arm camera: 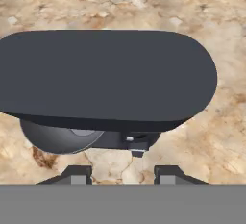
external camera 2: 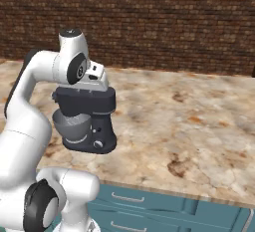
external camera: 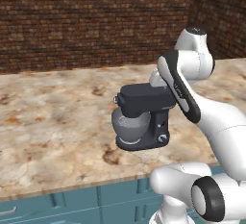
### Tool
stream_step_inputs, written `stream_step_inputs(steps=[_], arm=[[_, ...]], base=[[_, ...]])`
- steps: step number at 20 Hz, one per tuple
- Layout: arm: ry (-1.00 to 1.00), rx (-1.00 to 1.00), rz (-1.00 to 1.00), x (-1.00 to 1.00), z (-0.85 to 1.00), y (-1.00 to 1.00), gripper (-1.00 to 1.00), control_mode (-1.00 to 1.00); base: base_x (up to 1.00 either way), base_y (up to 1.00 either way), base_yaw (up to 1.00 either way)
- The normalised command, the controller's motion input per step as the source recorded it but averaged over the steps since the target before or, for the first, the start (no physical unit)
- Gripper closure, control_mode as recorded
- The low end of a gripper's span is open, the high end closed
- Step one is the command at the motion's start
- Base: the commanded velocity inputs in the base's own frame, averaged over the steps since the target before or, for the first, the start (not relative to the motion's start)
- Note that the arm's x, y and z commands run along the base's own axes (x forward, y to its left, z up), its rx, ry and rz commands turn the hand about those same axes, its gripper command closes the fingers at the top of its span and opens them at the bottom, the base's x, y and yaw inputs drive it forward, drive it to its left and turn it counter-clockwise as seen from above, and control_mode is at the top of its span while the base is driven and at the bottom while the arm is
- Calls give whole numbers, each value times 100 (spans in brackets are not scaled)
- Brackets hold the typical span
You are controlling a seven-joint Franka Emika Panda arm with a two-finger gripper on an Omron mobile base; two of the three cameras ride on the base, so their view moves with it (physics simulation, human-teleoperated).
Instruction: Navigate to the sink.
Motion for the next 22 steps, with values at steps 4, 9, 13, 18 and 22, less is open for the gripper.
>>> stream_step_inputs(steps=[4,9,13,18,22], arm=[[0,0,0,-42,-1,0,-100,-100],[0,0,0,-100,-23,0,-100,-100],[0,-1,0,-87,-41,0,-100,-100],[0,0,0,-36,-28,0,-100,100],[0,0,0,0,0,0,-100,100]], base=[[0,0,0],[0,0,0],[0,0,0],[-19,0,2],[-51,0,21]])
